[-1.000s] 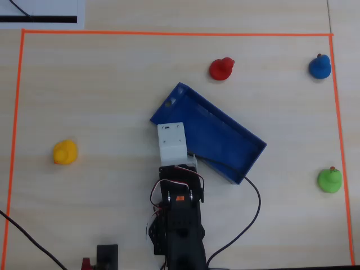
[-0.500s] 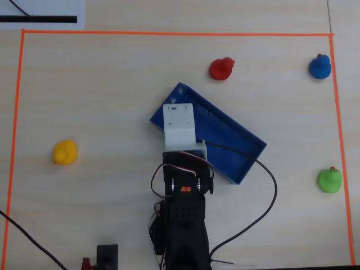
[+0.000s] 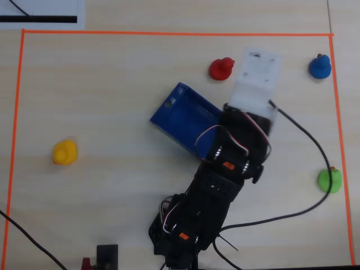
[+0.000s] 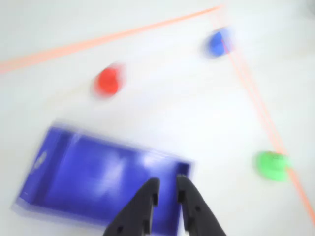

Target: Grasp green duck and put it into box.

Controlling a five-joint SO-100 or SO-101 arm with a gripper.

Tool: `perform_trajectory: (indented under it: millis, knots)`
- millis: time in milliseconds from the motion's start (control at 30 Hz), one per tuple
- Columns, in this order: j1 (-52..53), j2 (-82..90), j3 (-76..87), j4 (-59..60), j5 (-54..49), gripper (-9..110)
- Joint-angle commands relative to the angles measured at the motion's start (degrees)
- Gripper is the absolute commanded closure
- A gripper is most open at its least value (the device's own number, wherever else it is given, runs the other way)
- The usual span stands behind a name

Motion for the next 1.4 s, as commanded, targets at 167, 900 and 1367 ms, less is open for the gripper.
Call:
perform_trajectory:
  millis: [167,900,1367]
  knots:
    - [30.06,-12.83,-16.61,-2.81,-3.69,94]
    - [45.53,-41.66,4.39,-35.07,-7.56,71]
    - [44.47,-55.02,-1.41,-44.03,-7.65,69]
